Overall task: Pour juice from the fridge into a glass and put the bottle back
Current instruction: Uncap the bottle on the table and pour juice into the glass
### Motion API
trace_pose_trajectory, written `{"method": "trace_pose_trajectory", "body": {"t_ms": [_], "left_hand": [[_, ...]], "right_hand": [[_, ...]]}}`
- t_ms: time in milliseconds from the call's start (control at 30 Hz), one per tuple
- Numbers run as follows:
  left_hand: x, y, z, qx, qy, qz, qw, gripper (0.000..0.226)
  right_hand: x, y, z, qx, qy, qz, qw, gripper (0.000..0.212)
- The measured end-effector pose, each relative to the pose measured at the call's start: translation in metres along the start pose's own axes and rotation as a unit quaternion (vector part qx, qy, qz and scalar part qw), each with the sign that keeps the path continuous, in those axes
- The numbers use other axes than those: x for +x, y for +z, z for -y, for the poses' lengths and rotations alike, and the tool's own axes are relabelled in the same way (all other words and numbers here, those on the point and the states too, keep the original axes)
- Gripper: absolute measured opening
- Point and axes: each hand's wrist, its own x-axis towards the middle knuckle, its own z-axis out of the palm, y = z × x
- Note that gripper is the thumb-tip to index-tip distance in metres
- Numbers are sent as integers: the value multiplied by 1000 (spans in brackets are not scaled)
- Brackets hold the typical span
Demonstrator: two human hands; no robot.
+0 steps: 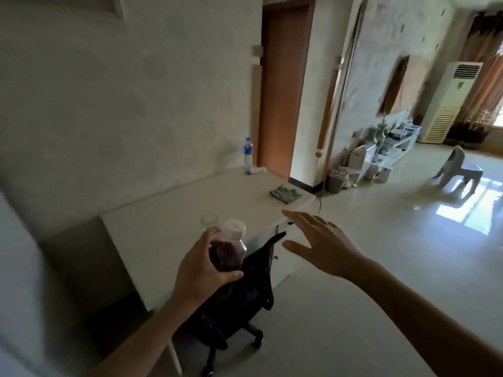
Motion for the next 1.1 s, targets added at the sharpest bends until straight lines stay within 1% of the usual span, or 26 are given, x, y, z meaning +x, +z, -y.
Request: {"method": "trace_pose_trajectory", "body": {"t_ms": [100, 200, 367, 467, 533, 600, 667, 800, 933, 967, 1033, 1100], "left_hand": [[42, 19, 21, 49, -11, -19, 999, 100], [83, 48, 30, 89, -14, -29, 996, 98], [146, 86, 36, 148, -24, -36, 988, 106], [178, 99, 42, 160, -45, -66, 984, 105], [195, 106, 47, 185, -61, -88, 977, 105], [211, 111, 54, 193, -97, -117, 969, 105], [225, 113, 60, 192, -128, -141, 963, 105], [246, 111, 73, 196, -168, -156, 954, 101], [258, 104, 86, 174, -198, -173, 949, 99], [261, 102, 89, 171, -201, -179, 948, 96], [266, 98, 93, 167, -198, -194, 946, 89], [272, 96, 99, 161, -195, -206, 945, 86]], "right_hand": [[69, 18, -18, 16, -67, 20, 997, 71], [130, 29, -31, 24, -114, 38, 992, 73], [219, 34, -58, -31, -188, 72, 979, 69], [272, 43, -74, -63, -215, 109, 968, 67], [303, 55, -81, -75, -245, 118, 959, 67], [335, 69, -84, -67, -276, 114, 952, 66], [360, 79, -84, -51, -302, 113, 945, 60], [401, 87, -74, -5, -355, 119, 927, 41], [428, 96, -57, 5, -434, 98, 895, 36], [433, 99, -54, 23, -445, 104, 889, 35], [444, 101, -50, 72, -449, 146, 879, 32], [455, 101, -47, 75, -474, 164, 862, 30]]}}
